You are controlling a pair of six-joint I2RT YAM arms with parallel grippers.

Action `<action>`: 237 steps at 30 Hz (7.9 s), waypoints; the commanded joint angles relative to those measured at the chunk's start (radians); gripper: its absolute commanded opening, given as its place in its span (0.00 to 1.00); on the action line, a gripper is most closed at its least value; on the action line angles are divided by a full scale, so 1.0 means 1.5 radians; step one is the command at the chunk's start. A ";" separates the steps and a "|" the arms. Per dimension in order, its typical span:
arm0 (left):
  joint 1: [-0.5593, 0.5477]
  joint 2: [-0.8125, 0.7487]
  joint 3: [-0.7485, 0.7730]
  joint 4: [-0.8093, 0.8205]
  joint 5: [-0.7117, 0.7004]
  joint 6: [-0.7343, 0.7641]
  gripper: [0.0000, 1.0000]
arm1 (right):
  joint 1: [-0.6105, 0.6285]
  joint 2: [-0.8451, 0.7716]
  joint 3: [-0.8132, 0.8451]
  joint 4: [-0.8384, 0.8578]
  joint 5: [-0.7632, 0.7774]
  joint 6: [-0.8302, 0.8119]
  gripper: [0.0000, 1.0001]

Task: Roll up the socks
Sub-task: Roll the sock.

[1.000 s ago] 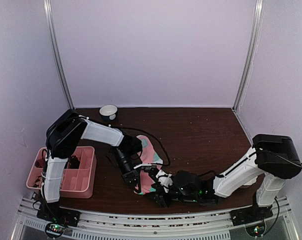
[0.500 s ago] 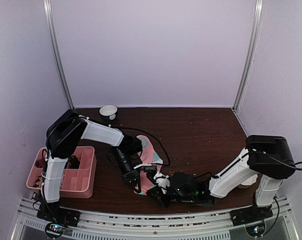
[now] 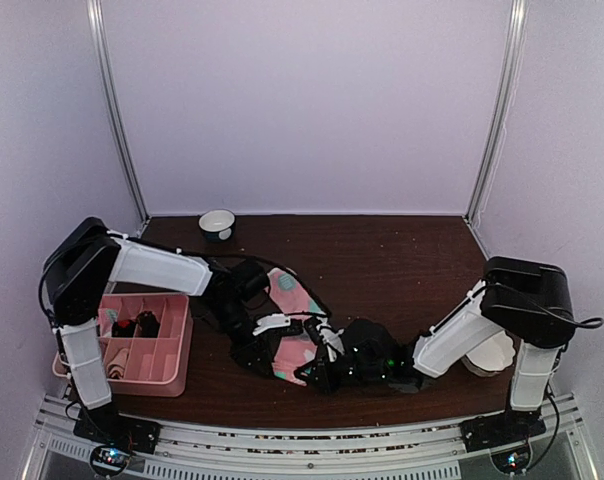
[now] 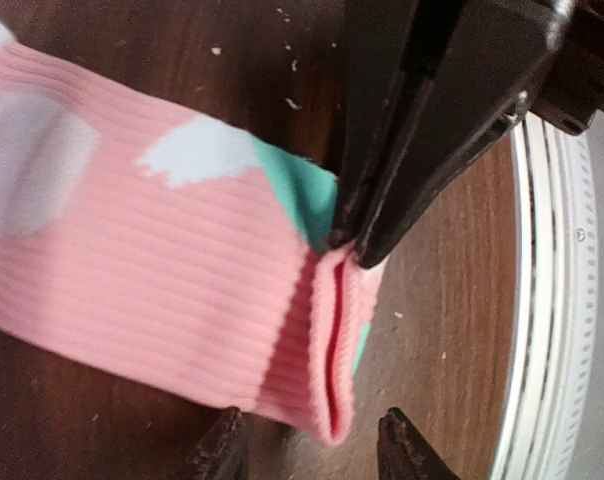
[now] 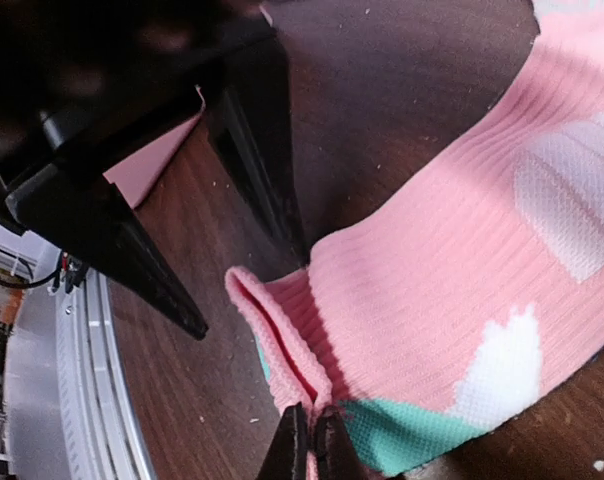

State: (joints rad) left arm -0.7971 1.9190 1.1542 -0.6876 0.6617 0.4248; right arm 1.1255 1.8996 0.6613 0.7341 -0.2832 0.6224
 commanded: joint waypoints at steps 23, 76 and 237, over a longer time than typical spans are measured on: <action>-0.148 -0.194 -0.234 0.350 -0.283 0.251 0.52 | -0.040 0.031 0.052 -0.271 -0.095 0.142 0.00; -0.050 -0.272 -0.011 0.094 -0.522 0.189 0.98 | -0.063 0.027 0.045 -0.314 -0.148 0.129 0.00; -0.141 0.029 0.055 -0.072 -0.117 0.200 0.00 | 0.043 -0.611 -0.411 -0.017 0.455 -0.091 0.99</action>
State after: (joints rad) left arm -1.0210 1.9038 1.1912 -0.6418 0.3588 0.6731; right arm 1.1683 0.9974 0.1234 0.5205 0.4320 0.5907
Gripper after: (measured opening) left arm 0.021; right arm 0.995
